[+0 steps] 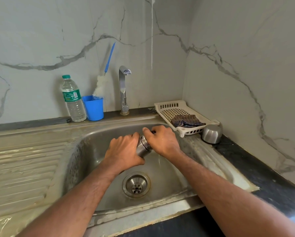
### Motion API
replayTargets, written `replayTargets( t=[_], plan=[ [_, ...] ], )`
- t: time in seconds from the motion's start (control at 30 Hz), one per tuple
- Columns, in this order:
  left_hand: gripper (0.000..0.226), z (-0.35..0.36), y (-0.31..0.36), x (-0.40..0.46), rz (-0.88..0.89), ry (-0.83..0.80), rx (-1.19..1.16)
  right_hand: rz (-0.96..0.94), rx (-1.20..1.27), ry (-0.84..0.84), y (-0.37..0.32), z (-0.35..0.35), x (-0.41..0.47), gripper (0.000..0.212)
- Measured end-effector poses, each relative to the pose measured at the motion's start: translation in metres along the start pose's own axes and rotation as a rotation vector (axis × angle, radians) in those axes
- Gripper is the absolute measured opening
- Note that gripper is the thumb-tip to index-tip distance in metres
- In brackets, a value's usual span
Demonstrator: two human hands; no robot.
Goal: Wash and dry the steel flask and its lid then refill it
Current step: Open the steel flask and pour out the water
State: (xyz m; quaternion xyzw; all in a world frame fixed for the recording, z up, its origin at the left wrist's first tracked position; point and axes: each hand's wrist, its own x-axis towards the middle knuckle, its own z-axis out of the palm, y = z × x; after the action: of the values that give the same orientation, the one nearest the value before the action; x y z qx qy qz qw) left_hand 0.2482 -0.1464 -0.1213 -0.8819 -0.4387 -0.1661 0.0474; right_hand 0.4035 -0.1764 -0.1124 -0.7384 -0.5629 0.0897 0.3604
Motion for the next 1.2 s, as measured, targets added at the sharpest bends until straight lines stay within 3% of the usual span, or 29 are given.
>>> replayTargets(
  t=[0.1,0.2,0.33,0.4,0.53,0.57,0.7,0.77,0.93,1.0,1.1,1.2],
  plan=[
    [0.064,0.001,-0.005,0.002,-0.013,-0.051,-0.104,-0.088,-0.01,0.021,0.001,-0.003,-0.001,0.049],
    [0.065,0.0,-0.011,0.001,-0.017,-0.071,-0.201,-0.352,-0.091,0.066,0.003,-0.006,-0.002,0.045],
    [0.06,0.001,-0.018,-0.001,-0.036,-0.071,-0.333,-0.624,0.034,-0.107,0.009,-0.017,0.004,0.032],
    [0.065,0.002,-0.022,0.0,-0.047,-0.052,-0.356,-0.611,0.285,-0.277,0.012,-0.023,0.005,0.028],
    [0.069,0.006,-0.026,0.0,-0.045,-0.062,-0.329,-0.428,0.531,-0.555,0.015,-0.036,-0.004,0.064],
    [0.069,0.007,-0.026,0.0,-0.041,-0.059,-0.319,-0.372,0.529,-0.531,0.014,-0.038,-0.006,0.065],
    [0.071,0.006,-0.026,0.001,-0.037,-0.054,-0.247,-0.274,0.237,-0.166,0.007,-0.034,-0.005,0.053],
    [0.071,0.006,-0.027,0.001,-0.039,-0.058,-0.232,-0.278,0.269,-0.179,0.007,-0.033,-0.004,0.049],
    [0.07,0.007,-0.029,0.0,-0.046,-0.057,-0.242,-0.331,0.565,-0.469,0.013,-0.035,-0.006,0.057],
    [0.071,0.007,-0.028,0.0,-0.047,-0.05,-0.239,-0.281,0.48,-0.41,0.01,-0.03,-0.007,0.054],
    [0.074,0.007,-0.027,0.001,-0.046,-0.055,-0.224,-0.255,0.187,-0.146,0.004,-0.027,-0.008,0.05],
    [0.072,0.008,-0.028,0.001,-0.047,-0.062,-0.224,-0.268,0.282,-0.159,0.006,-0.025,-0.006,0.049]
  ],
)
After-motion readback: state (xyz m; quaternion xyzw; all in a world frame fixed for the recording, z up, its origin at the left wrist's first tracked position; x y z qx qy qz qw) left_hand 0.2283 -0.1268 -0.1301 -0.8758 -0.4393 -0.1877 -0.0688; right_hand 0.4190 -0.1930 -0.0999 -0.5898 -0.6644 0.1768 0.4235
